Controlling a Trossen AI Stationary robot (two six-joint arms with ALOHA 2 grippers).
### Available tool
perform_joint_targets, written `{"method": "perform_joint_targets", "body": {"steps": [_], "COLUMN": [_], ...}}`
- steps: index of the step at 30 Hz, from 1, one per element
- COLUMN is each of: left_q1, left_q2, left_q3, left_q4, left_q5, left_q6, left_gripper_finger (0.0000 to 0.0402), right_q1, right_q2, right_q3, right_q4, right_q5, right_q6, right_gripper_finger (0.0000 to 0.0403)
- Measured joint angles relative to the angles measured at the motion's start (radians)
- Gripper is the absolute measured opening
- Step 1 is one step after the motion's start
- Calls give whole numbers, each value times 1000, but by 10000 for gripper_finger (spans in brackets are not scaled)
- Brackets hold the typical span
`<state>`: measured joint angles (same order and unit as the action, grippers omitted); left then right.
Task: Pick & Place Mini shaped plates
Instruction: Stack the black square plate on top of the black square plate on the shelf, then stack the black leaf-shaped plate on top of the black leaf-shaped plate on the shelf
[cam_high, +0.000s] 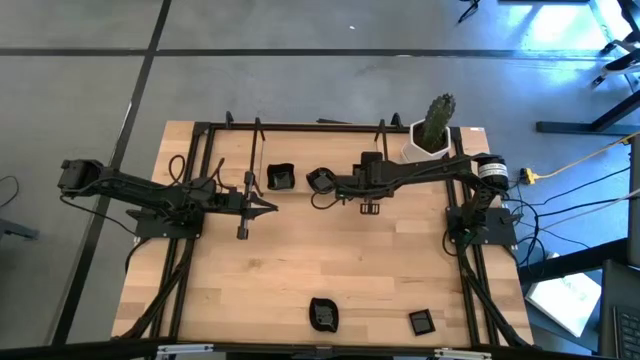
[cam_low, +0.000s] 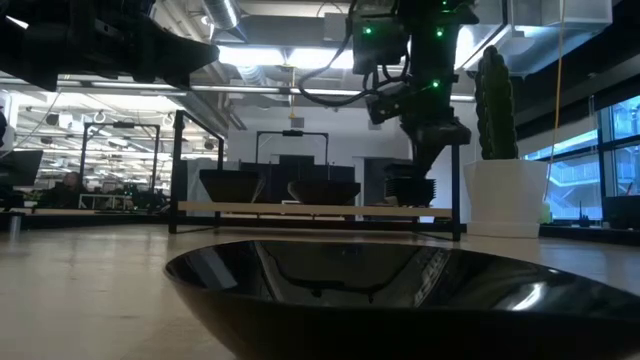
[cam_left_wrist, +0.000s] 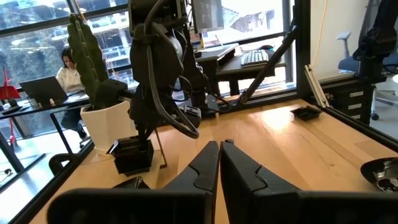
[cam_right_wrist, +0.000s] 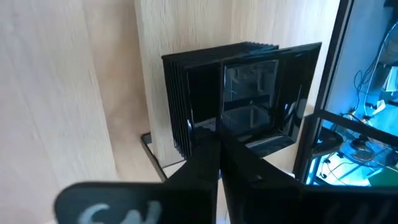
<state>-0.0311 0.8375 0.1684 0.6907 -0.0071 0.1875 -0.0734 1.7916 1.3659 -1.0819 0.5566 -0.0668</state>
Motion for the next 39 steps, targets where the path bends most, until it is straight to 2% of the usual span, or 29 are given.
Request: {"method": "perform_joint_targets", "body": {"steps": [9, 19, 24, 31, 34, 36, 39], "left_q1": [0, 0, 0, 0, 0, 0, 0], "left_q2": [0, 0, 0, 0, 0, 0, 0], "left_q3": [0, 0, 0, 0, 0, 0, 0], "left_q4": [0, 0, 0, 0, -7, -14, -14], "left_q5": [0, 0, 0, 0, 0, 0, 0], "left_q6": [-1, 0, -1, -1, -1, -1, -1], "left_gripper_finger": [6, 10, 6, 11, 11, 10, 7], "right_q1": [0, 0, 0, 14, 59, 117, 204], "right_q2": [0, -2, -2, -2, -54, -137, -305], "right_q3": [0, 4, 84, 228, 245, 221, 131], "right_q4": [-8, -21, -107, -269, -188, -29, 237], "right_q5": [-36, -57, -53, -52, -64, -103, -224], "right_q6": [-13, -10, 44, 107, 77, 3, -102], "right_gripper_finger": [17, 76, 96, 98, 92, 78, 43]}}
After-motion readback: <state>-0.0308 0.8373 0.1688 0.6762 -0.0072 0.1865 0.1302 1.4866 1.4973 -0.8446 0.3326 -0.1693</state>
